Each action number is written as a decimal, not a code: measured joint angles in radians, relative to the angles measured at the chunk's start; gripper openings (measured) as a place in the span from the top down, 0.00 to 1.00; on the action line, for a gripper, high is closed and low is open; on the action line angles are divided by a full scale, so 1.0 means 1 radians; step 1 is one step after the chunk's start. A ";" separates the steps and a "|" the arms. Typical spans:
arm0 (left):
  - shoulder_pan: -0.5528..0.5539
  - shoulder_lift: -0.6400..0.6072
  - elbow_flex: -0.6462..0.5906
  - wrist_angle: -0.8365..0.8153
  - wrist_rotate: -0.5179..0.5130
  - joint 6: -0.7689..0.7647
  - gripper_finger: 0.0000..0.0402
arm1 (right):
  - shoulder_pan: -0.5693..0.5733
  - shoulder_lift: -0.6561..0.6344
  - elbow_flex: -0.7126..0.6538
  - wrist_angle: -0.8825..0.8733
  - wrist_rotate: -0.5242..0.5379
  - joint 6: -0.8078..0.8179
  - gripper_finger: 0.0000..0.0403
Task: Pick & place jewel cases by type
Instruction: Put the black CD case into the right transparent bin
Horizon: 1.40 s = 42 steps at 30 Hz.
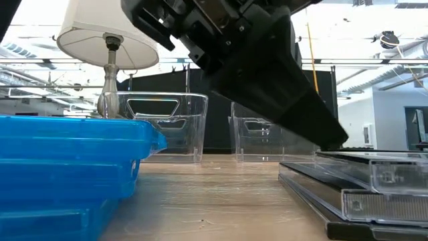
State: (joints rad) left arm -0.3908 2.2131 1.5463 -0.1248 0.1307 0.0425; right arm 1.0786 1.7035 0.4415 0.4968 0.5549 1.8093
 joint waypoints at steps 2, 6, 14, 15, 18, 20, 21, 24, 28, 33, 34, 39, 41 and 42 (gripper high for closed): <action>0.000 0.000 0.000 0.000 0.000 0.000 0.99 | 0.012 0.000 0.000 -0.014 0.010 0.030 0.48; 0.000 0.000 0.000 0.010 0.000 0.001 0.98 | 0.020 -0.001 0.002 -0.054 -0.008 0.106 0.48; 0.000 0.000 0.000 0.024 0.000 0.014 0.98 | 0.005 -0.001 0.017 -0.111 -0.084 0.145 0.48; 0.000 0.000 0.000 0.026 0.000 0.017 0.98 | -0.006 -0.001 0.025 -0.138 -0.084 0.143 0.48; 0.000 0.000 0.000 0.026 0.000 0.027 0.99 | -0.038 0.001 0.050 -0.205 -0.089 0.124 0.48; 0.000 0.000 0.000 0.027 0.000 0.027 0.98 | -0.048 0.009 0.068 -0.240 -0.084 0.109 0.48; 0.000 0.000 0.000 0.028 0.000 0.027 0.98 | -0.052 0.012 0.074 -0.252 -0.080 0.105 0.48; 0.000 0.000 0.000 0.031 0.000 0.028 0.99 | -0.057 0.019 0.079 -0.258 -0.065 0.097 0.49; 0.000 0.000 0.000 0.039 0.000 0.028 0.98 | -0.063 0.021 0.081 -0.273 0.036 0.102 0.48; -0.002 0.017 -0.001 0.070 0.000 0.032 0.99 | -0.073 0.021 0.081 -0.281 0.063 0.097 0.48; -0.002 0.030 -0.001 0.086 0.001 0.030 0.99 | -0.074 0.021 0.081 -0.282 0.063 0.095 0.48; -0.001 0.056 0.000 0.129 0.022 0.026 0.98 | -0.076 0.021 0.081 -0.284 0.066 0.093 0.48; -0.001 0.058 0.000 0.134 0.031 0.026 0.99 | -0.078 0.021 0.081 -0.284 0.068 0.092 0.48; 0.000 0.058 0.000 0.138 0.032 0.027 0.99 | -0.079 0.021 0.081 -0.285 0.068 0.089 0.48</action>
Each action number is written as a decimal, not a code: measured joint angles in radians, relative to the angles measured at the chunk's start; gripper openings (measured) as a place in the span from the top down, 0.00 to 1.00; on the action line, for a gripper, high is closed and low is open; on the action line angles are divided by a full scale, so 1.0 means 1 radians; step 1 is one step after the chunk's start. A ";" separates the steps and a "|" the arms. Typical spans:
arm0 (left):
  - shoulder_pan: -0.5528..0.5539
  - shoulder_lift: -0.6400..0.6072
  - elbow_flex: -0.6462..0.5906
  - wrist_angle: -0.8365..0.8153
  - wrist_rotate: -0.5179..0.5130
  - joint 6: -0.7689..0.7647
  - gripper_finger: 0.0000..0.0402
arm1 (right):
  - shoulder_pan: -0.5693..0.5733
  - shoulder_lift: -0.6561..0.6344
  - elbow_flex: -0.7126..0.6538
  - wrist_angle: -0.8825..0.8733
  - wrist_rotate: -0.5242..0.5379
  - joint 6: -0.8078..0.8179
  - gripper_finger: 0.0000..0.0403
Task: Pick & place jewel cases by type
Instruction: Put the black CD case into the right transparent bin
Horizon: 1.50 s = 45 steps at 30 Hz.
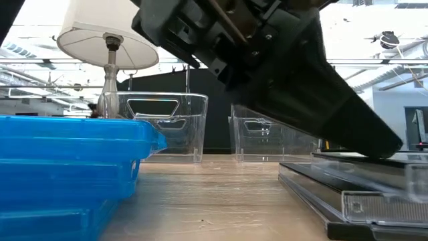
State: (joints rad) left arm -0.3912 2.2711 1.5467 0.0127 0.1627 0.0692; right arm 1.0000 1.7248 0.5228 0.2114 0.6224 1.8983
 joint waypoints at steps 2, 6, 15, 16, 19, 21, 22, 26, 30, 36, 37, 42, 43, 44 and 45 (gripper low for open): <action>0.000 0.000 0.000 0.003 0.001 0.003 0.98 | -0.001 0.000 0.000 0.001 0.006 -0.010 0.48; 0.000 0.000 0.000 0.007 -0.003 0.004 0.99 | -0.003 0.000 0.000 0.006 0.014 -0.033 0.48; 0.006 0.001 0.000 0.025 -0.004 0.020 0.99 | -0.004 0.004 -0.001 0.027 0.061 -0.095 0.48; 0.006 0.002 0.000 0.027 -0.005 0.024 0.99 | -0.004 0.005 -0.002 0.033 0.065 -0.100 0.49; 0.009 0.002 0.000 0.029 -0.005 0.027 0.98 | -0.004 0.007 -0.005 0.059 0.071 -0.139 0.52; 0.011 0.002 0.000 0.031 -0.006 0.027 0.98 | -0.004 0.008 -0.005 0.063 0.086 -0.142 0.56; 0.011 0.002 0.000 0.032 -0.006 0.027 0.99 | -0.004 0.008 -0.005 0.063 0.091 -0.142 0.59; 0.011 0.002 0.000 0.035 -0.007 0.027 0.98 | -0.004 0.009 -0.005 0.066 0.088 -0.165 0.70; 0.011 0.002 0.000 0.041 -0.005 0.027 0.97 | 0.008 0.010 -0.006 0.070 0.095 -0.172 0.79; 0.010 0.002 0.000 0.045 -0.002 0.033 0.98 | 0.009 0.010 -0.007 0.071 0.100 -0.183 0.86; 0.010 0.002 0.000 0.046 -0.002 0.034 0.97 | 0.010 0.010 -0.007 0.071 0.100 -0.185 0.86; 0.006 -0.006 -0.001 0.041 -0.007 0.087 0.95 | 0.011 0.011 -0.007 0.070 0.111 -0.197 0.84; 0.003 -0.016 -0.001 0.026 -0.011 0.105 0.95 | 0.014 0.011 -0.008 0.072 0.115 -0.206 0.84; 0.001 -0.026 -0.002 0.006 -0.017 0.119 0.96 | 0.015 0.012 -0.009 0.076 0.120 -0.217 0.84; -0.002 -0.041 -0.002 -0.020 -0.025 0.133 0.96 | 0.016 0.013 -0.009 0.077 0.125 -0.221 0.84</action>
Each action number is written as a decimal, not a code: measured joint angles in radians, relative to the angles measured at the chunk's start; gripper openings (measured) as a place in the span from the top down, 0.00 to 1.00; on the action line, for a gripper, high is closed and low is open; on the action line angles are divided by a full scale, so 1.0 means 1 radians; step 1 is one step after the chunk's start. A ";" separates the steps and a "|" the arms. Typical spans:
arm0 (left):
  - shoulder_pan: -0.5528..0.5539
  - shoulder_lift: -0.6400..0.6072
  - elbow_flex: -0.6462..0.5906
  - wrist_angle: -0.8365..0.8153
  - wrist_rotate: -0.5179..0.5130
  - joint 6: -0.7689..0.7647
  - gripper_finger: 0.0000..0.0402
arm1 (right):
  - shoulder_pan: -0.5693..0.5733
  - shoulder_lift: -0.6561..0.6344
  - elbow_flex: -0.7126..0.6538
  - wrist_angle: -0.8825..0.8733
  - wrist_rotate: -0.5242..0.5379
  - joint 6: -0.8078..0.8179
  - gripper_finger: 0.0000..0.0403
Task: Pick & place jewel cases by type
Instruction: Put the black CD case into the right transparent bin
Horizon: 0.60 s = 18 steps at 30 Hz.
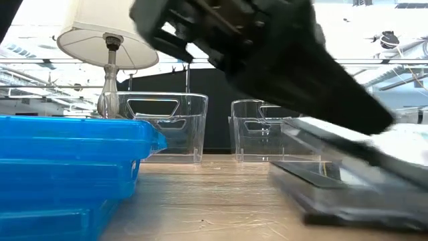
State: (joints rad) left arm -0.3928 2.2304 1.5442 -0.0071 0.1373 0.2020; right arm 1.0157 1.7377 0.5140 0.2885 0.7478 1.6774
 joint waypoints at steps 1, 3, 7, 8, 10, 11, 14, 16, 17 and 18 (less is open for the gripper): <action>-0.004 -0.018 -0.001 -0.036 -0.010 0.012 0.96 | 0.000 0.001 0.000 0.004 0.003 -0.001 0.85; -0.012 -0.063 -0.002 -0.103 -0.039 0.032 0.97 | 0.002 0.001 -0.002 0.022 0.011 -0.022 0.85; -0.036 -0.149 0.000 -0.219 -0.085 0.031 0.97 | 0.006 0.002 -0.002 0.079 0.034 -0.086 0.85; -0.040 -0.162 0.000 -0.236 -0.088 0.025 0.97 | 0.006 0.002 -0.002 0.091 0.037 -0.099 0.85; -0.052 -0.192 -0.001 -0.295 -0.100 0.024 0.96 | 0.006 0.002 -0.002 0.115 0.038 -0.122 0.85; -0.057 -0.206 -0.001 -0.309 -0.102 0.022 0.95 | 0.006 0.002 -0.002 0.129 0.040 -0.137 0.85; -0.074 -0.238 0.001 -0.356 -0.117 0.015 0.95 | 0.006 0.002 -0.002 0.195 0.057 -0.211 0.85; -0.081 -0.244 0.001 -0.390 -0.123 0.006 0.96 | 0.006 -0.002 -0.001 0.252 0.064 -0.276 0.85; -0.084 -0.244 0.001 -0.405 -0.123 0.006 0.97 | 0.004 -0.008 -0.003 0.274 0.064 -0.311 0.85; -0.088 -0.244 0.001 -0.429 -0.123 0.008 0.98 | 0.001 -0.014 -0.004 0.290 0.067 -0.347 0.85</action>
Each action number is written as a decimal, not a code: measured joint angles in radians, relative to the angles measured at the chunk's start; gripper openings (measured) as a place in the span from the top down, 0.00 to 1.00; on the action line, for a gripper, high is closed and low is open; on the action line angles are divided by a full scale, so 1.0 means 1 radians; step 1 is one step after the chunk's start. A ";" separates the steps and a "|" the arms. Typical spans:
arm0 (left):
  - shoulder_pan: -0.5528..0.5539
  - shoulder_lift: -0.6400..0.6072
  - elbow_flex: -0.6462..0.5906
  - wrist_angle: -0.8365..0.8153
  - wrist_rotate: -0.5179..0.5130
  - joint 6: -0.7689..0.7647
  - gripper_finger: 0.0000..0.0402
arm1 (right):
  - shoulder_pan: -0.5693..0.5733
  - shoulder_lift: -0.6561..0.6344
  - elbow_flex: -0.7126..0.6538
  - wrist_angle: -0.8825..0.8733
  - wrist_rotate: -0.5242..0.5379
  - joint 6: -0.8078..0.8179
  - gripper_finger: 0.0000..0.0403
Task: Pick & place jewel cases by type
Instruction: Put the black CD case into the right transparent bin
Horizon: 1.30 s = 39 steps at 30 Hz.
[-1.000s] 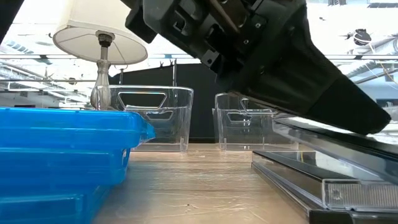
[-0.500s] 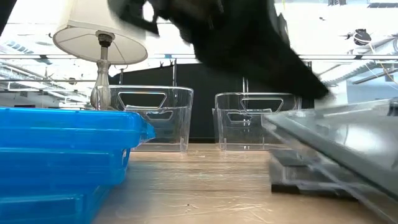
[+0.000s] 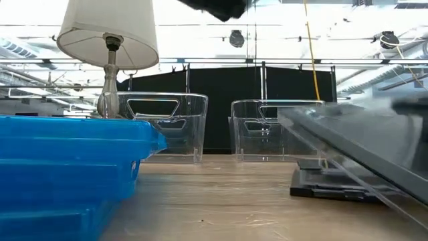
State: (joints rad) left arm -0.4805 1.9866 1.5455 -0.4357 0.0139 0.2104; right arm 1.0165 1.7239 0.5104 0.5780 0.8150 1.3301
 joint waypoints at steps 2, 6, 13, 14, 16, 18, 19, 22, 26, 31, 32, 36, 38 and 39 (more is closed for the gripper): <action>-0.007 0.000 0.000 -0.028 0.000 0.002 0.99 | -0.003 -0.018 0.001 0.033 0.003 -0.084 0.86; -0.016 0.000 0.000 -0.041 0.000 -0.003 0.97 | -0.006 -0.070 0.000 0.069 0.014 -0.219 0.86; -0.039 0.000 0.000 -0.050 0.001 -0.004 0.97 | -0.005 -0.160 0.002 0.085 0.020 -0.337 0.86; -0.040 0.000 0.000 -0.057 0.002 -0.004 0.98 | -0.005 -0.171 0.003 0.087 0.020 -0.354 0.86; -0.039 0.000 0.000 -0.071 0.002 -0.013 0.99 | -0.005 -0.193 0.003 0.086 0.020 -0.387 0.86; -0.038 0.000 0.000 -0.080 0.001 -0.025 0.99 | -0.005 -0.211 0.003 0.089 0.020 -0.423 0.88; -0.038 0.000 0.000 -0.082 0.000 -0.030 0.98 | -0.005 -0.218 0.003 0.088 0.020 -0.436 0.90; -0.039 0.000 0.000 -0.081 0.001 -0.040 0.94 | -0.005 -0.225 0.004 0.069 0.020 -0.446 0.93; -0.039 0.000 0.000 -0.081 0.002 -0.060 0.92 | -0.005 -0.218 0.006 0.005 0.018 -0.361 0.94; -0.038 0.000 -0.001 -0.042 0.001 -0.072 0.92 | -0.008 -0.182 0.006 -0.032 -0.008 -0.304 0.90; -0.038 0.002 -0.006 -0.014 0.002 -0.081 0.92 | -0.008 -0.175 0.006 -0.038 -0.008 -0.305 0.90; -0.039 0.007 -0.075 0.136 0.004 -0.093 0.92 | -0.008 -0.154 0.006 -0.030 -0.008 -0.305 0.94; -0.034 0.008 -0.141 0.261 0.016 -0.093 0.93 | -0.008 -0.145 0.006 -0.033 -0.008 -0.305 0.97; -0.031 0.008 -0.172 0.316 0.027 -0.098 0.94 | -0.008 -0.141 0.006 -0.024 -0.008 -0.304 0.98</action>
State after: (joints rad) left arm -0.5114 1.9945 1.3732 -0.1193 0.0413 0.1122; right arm 1.0088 1.5833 0.5163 0.5538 0.8070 1.0258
